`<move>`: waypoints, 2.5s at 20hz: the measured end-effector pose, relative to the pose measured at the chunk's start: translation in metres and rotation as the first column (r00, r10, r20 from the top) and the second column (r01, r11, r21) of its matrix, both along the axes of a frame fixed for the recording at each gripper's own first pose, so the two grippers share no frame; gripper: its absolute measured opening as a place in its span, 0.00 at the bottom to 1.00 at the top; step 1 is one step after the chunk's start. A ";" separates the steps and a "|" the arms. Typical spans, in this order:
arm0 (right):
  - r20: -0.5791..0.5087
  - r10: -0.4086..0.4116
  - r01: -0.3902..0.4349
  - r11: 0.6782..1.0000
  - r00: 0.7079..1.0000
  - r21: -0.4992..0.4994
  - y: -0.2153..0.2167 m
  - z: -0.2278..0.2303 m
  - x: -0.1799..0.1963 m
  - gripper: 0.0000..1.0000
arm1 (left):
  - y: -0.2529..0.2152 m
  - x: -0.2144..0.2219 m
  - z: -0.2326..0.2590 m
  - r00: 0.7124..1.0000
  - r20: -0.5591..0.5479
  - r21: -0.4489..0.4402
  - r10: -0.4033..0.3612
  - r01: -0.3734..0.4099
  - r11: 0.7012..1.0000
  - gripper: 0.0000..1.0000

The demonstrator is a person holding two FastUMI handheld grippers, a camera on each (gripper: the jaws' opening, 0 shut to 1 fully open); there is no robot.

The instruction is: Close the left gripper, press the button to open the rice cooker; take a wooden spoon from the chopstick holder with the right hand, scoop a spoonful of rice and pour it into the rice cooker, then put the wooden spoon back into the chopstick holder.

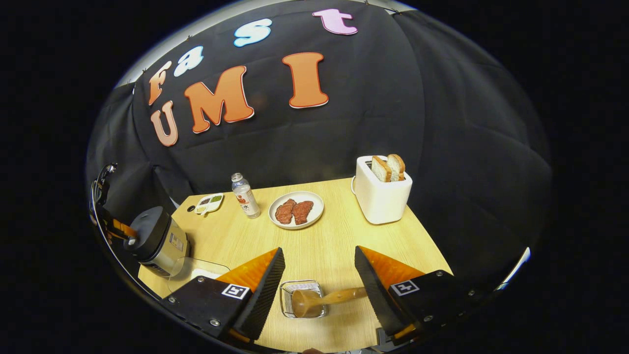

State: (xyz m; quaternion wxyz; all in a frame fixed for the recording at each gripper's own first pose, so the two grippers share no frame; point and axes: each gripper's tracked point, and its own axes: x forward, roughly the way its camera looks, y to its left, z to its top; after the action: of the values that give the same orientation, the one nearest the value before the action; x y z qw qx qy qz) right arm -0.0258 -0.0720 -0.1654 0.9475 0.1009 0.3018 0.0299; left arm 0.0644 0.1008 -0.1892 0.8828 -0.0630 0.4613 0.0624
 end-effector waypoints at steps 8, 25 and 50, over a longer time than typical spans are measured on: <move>0.002 0.038 -0.038 0.999 0.999 -0.016 0.016 0.002 0.010 0.89 | -0.003 -0.003 -0.005 0.995 -0.084 -0.014 -0.054 0.053 0.999 1.00; 0.360 0.071 -0.034 0.993 0.930 -0.110 0.046 0.111 0.036 0.88 | -0.109 0.003 0.152 0.741 0.631 0.135 -0.230 0.187 0.973 0.95; 0.582 0.067 -0.053 0.998 0.811 -0.041 0.079 0.163 0.019 0.90 | -0.197 -0.051 0.202 0.435 0.844 0.187 -0.313 0.309 0.933 0.95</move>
State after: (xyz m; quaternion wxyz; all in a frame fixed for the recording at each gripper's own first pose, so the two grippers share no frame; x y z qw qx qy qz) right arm -0.0064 0.0075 -0.0021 0.9941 0.0664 0.0007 0.0857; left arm 0.0138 -0.0963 0.0128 0.9895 0.0023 -0.0380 -0.1396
